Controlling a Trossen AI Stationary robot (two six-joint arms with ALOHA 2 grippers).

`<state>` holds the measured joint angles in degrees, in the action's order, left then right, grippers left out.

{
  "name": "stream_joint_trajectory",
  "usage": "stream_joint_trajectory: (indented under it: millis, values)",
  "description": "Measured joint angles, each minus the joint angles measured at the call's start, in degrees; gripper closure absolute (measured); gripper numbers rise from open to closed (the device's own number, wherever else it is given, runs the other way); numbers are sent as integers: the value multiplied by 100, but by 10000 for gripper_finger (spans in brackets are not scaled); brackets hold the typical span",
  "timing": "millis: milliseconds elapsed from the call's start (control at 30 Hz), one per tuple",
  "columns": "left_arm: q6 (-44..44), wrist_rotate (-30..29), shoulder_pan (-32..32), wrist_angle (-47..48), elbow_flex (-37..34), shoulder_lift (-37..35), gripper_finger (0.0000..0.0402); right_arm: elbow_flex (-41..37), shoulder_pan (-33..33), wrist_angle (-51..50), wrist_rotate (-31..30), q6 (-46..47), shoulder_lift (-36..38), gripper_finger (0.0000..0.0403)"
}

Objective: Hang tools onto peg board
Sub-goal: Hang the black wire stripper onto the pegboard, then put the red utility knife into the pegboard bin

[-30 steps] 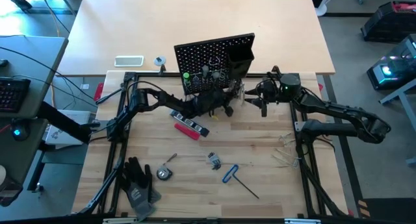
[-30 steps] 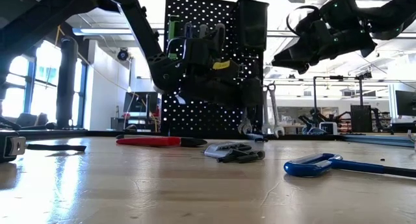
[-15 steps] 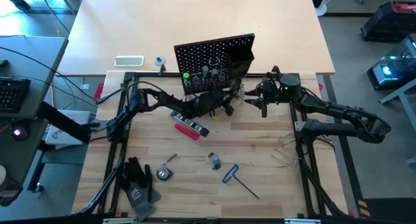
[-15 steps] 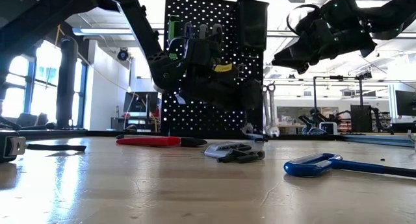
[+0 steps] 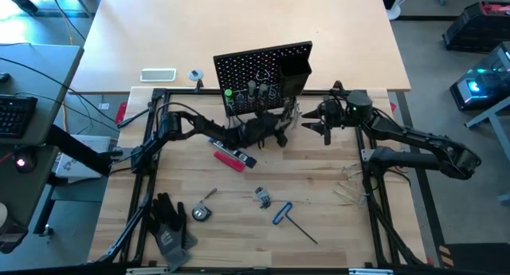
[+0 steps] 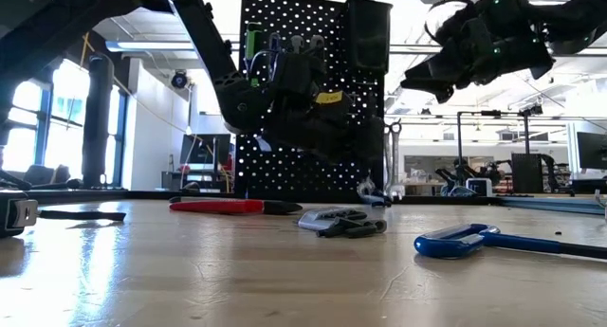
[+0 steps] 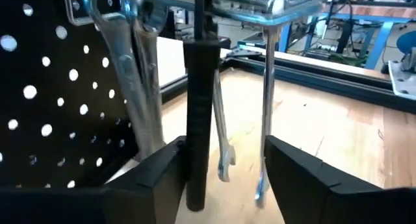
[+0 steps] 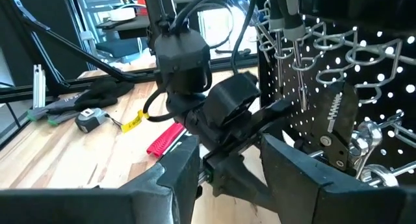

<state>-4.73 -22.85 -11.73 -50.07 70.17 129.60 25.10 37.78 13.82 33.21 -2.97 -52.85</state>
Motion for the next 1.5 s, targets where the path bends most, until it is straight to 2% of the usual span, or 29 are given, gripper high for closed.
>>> stream_joint_trajectory:
  millis: [200,533,1000,1233,1500]
  values:
    - [-66,-141,144,32,0,-3,192,0,0,-410,2,-5,499,245]
    - [-122,-355,527,306,0,-24,190,0,-35,-1184,1,-30,1186,245]
    - [-8,-466,1227,564,-2,-33,190,0,-652,-1599,-2,-6,1322,245]
    - [515,-306,1740,1732,-7,-577,190,0,-1020,-1810,-4,17,1322,245]
    - [782,-227,2322,4145,-4,-1524,190,-3,-1797,-1881,-4,327,1319,245]
